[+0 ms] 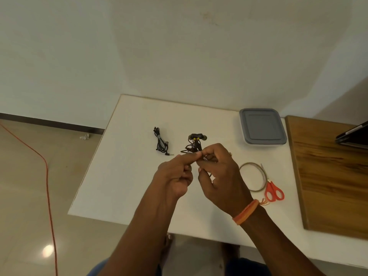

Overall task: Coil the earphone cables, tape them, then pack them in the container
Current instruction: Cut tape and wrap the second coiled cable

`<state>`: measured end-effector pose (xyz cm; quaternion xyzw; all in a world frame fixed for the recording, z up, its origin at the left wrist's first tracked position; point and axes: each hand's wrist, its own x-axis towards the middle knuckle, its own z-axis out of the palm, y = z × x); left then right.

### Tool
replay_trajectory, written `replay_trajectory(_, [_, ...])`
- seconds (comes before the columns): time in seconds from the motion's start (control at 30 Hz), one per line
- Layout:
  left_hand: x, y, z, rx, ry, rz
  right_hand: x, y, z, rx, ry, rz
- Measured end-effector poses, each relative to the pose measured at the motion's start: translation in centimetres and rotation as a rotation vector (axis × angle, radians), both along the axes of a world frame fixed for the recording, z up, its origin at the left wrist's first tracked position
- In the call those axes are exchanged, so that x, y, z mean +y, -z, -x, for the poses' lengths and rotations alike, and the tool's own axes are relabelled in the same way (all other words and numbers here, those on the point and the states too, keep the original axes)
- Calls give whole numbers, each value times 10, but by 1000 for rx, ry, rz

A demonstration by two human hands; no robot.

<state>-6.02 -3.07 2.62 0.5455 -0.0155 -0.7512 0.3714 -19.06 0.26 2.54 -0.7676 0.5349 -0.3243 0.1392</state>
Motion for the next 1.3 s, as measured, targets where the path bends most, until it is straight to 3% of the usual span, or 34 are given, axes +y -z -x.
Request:
replay_trajectory(0.07, [-1, -3, -1, -7, -21, -25, 3, -4, 1, -107, 11, -24])
replay_trajectory(0.17, [1, -10, 2, -92, -68, 22, 1, -14, 2, -425, 147, -83])
replay_trajectory(0.3, [4, -11, 8, -213, 2, 87, -11, -17, 11, -839, 426, -455])
replay_trajectory(0.4, [4, -10, 8, -259, 24, 113, -13, -16, 16, -990, 382, -717])
replay_trajectory(0.47, [4, -10, 9, -288, 42, 136, -12, -16, 17, -1051, 319, -787])
replay_trajectory(0.7, [8, -12, 14, -380, 44, 216, -11, -12, 15, -1071, 365, -756])
replay_trajectory(0.9, [12, -12, 21, -562, 144, 309, -8, 1, 5, -858, 420, -663])
replay_trajectory(1.13, [5, -19, 17, -442, 231, 332, -20, 14, -2, -795, 544, -497])
replay_trajectory(1.3, [6, -14, 11, -566, 18, 246, -44, 32, -6, -674, 633, -426])
